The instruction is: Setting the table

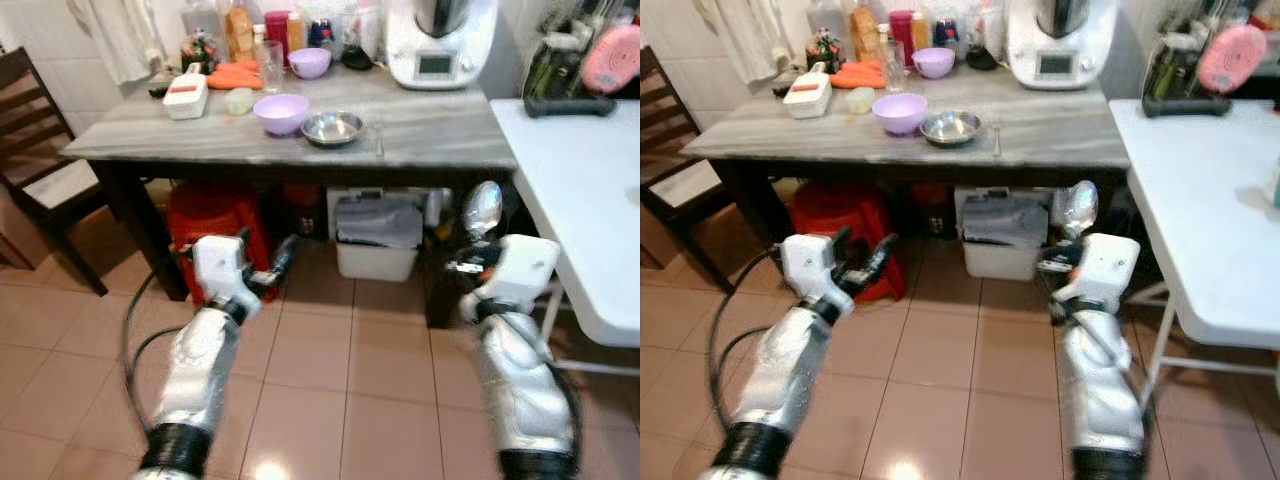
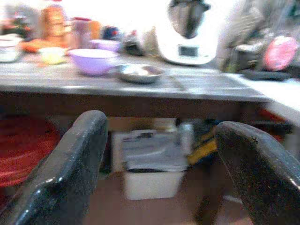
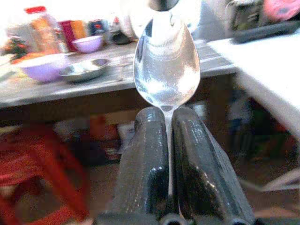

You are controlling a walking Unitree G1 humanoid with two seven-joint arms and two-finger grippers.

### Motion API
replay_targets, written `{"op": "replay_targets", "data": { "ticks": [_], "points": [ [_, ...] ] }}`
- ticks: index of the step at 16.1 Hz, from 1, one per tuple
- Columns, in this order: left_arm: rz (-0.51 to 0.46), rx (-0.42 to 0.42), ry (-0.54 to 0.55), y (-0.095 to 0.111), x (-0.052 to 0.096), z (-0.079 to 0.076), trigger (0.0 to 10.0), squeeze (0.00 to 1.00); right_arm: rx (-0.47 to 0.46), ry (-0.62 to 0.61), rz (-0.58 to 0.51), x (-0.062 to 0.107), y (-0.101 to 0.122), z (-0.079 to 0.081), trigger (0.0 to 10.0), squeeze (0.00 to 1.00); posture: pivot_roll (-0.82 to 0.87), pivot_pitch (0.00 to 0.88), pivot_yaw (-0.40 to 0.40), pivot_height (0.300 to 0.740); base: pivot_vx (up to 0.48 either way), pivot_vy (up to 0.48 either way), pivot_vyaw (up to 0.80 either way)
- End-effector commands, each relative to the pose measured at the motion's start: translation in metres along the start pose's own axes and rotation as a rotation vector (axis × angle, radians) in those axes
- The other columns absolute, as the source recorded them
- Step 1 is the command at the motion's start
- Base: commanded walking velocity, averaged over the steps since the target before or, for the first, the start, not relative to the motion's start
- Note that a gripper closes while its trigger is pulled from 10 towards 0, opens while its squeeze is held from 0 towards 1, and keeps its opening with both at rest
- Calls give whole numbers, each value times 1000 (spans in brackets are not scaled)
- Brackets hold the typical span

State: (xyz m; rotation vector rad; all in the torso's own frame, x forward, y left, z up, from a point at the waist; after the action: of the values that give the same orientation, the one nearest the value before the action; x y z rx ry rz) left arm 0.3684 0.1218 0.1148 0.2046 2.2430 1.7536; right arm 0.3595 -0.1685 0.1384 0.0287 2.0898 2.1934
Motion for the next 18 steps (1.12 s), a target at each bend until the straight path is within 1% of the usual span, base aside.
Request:
{"op": "replay_targets", "data": {
  "ticks": [1,7,10,18],
  "points": [
    [-10,-8,-11,4,-3,-3,10000,0,10,-11,-17,-1,6,-4,10000,0,-93,21,71,740,296,0,0],
    [-10,-4,-17,4,-4,-5,10000,0,19,-10,-19,0,5,-3,10000,0,-95,25,76,740,295,0,0],
    [-11,-4,-18,4,-5,-6,10000,0,19,-11,-20,0,5,-3,10000,0,-93,26,77,740,294,0,525],
    [-11,-2,-29,5,-7,-9,10000,0,4,-28,-10,0,2,-5,10000,0,-91,26,84,740,297,0,0]
  ]
}}
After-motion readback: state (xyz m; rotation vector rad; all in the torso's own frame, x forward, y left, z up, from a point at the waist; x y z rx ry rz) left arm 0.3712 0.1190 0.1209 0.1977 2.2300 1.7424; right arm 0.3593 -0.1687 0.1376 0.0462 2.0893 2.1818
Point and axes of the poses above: a point about 5 cm out from each wrist's last joint towards the gripper, its own x axis pointing back from the gripper into the wrist, its own y axis along the axis of the wrist's last joint, z = x × y, the point moved 6 cm from there along -x, pointing out of the wrist towards the gripper, and after that the axes turned 4 degrees about x, right-handed, at the moved point
